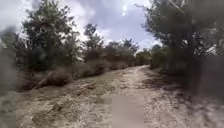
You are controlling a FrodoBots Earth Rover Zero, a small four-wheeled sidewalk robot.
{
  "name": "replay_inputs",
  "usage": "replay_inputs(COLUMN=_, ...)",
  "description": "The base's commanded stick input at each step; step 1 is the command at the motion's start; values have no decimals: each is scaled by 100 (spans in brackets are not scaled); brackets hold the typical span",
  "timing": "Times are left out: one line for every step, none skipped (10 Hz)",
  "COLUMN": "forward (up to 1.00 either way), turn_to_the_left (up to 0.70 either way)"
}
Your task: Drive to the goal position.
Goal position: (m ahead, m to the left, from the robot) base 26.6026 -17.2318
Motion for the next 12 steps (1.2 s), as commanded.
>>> replay_inputs(forward=85, turn_to_the_left=0)
replay_inputs(forward=85, turn_to_the_left=0)
replay_inputs(forward=85, turn_to_the_left=0)
replay_inputs(forward=85, turn_to_the_left=0)
replay_inputs(forward=85, turn_to_the_left=0)
replay_inputs(forward=85, turn_to_the_left=0)
replay_inputs(forward=85, turn_to_the_left=0)
replay_inputs(forward=85, turn_to_the_left=0)
replay_inputs(forward=85, turn_to_the_left=0)
replay_inputs(forward=85, turn_to_the_left=0)
replay_inputs(forward=85, turn_to_the_left=0)
replay_inputs(forward=85, turn_to_the_left=0)
